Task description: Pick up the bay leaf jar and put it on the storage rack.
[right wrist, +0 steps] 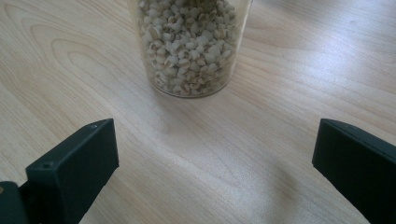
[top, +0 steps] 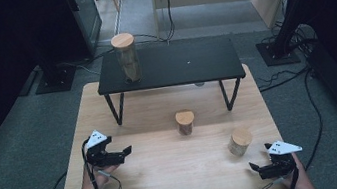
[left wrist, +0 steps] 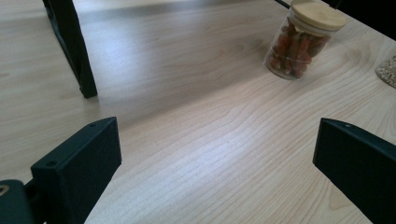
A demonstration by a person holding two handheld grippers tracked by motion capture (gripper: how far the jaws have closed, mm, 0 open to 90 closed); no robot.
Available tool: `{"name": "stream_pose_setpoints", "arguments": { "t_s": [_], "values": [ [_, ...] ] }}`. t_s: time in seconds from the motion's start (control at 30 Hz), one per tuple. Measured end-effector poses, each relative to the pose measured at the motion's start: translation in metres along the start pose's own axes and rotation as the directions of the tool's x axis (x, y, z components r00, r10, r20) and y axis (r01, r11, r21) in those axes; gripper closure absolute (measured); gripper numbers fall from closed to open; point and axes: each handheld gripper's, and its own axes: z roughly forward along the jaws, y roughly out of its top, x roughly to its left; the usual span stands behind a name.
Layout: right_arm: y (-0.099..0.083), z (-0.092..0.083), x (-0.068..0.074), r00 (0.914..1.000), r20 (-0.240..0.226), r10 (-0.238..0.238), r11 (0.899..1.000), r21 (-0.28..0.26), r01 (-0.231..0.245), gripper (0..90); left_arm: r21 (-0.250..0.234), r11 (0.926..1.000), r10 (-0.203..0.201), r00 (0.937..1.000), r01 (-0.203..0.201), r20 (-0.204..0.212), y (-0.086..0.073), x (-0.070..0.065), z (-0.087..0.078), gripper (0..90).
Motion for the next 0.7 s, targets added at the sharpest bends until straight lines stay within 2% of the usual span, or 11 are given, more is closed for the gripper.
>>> {"name": "stream_pose_setpoints", "arguments": {
  "t_s": [0.3,0.43,0.57,0.7],
  "values": [
    [0.0,0.0,0.0,1.0,0.0,-0.001,1.0,0.002,0.001,0.1,-0.004,0.9998,-0.019,0.9998,0.019,0.007,-0.02,0.004,0.007,1.1],
    [0.0,0.0,0.0,1.0,-0.001,-0.001,1.0,0.002,0.001,0.1,0.012,0.9995,-0.028,0.9995,0.028,0.012,-0.027,0.006,0.012,1.1],
    [0.0,0.0,0.0,1.0,-0.001,-0.001,1.0,0.002,0.001,0.1,-0.006,0.9989,-0.046,0.9986,0.046,0.026,-0.037,0.01,0.014,1.1],
    [0.0,0.0,0.0,1.0,-0.001,-0.002,1.0,0.003,0.002,0.1,-0.028,0.9985,-0.047,0.9984,0.048,0.033,-0.042,0.011,0.012,1.1]
  ]
}}
